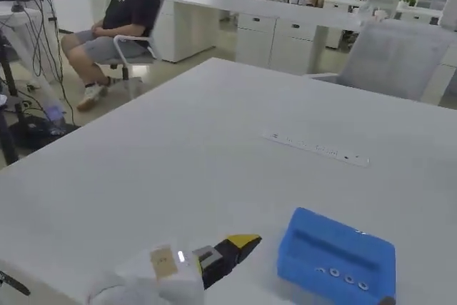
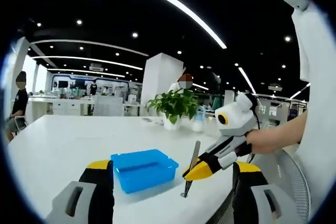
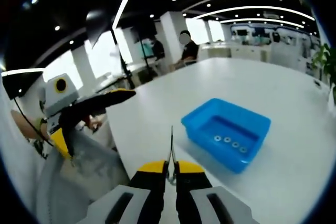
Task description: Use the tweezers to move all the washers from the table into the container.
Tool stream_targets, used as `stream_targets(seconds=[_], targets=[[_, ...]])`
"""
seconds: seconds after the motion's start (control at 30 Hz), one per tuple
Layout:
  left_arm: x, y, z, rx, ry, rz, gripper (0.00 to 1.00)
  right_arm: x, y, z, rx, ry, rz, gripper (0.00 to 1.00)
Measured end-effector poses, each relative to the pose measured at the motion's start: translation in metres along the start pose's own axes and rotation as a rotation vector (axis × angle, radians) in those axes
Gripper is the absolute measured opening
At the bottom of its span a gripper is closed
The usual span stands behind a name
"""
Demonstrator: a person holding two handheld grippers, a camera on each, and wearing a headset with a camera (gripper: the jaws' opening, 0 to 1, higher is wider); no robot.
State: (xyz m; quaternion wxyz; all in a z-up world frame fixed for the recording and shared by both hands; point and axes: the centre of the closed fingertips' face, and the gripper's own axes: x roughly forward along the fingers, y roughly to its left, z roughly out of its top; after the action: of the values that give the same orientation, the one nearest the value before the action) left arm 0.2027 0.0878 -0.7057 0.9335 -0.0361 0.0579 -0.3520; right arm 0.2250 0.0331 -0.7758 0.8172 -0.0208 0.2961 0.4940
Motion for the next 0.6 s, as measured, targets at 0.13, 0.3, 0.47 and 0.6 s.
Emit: stream_targets(seconds=[0.13,0.3,0.47,0.6], targets=[[0.002,0.007,-0.013,0.036,0.072,0.043,0.98,-0.005,-0.003,0.009,-0.017,-0.008,0.008,0.03],[0.002,0.011,-0.022,0.089,0.13,0.069,0.99,-0.009,-0.017,0.028,-0.035,-0.028,-0.004,0.03],[0.0,0.015,-0.032,0.065,0.185,0.088,0.98,-0.006,-0.028,0.05,-0.066,-0.04,-0.003,0.03],[0.0,0.012,-0.034,0.036,0.194,0.067,0.96,0.002,-0.036,0.068,-0.097,-0.048,-0.002,0.03]])
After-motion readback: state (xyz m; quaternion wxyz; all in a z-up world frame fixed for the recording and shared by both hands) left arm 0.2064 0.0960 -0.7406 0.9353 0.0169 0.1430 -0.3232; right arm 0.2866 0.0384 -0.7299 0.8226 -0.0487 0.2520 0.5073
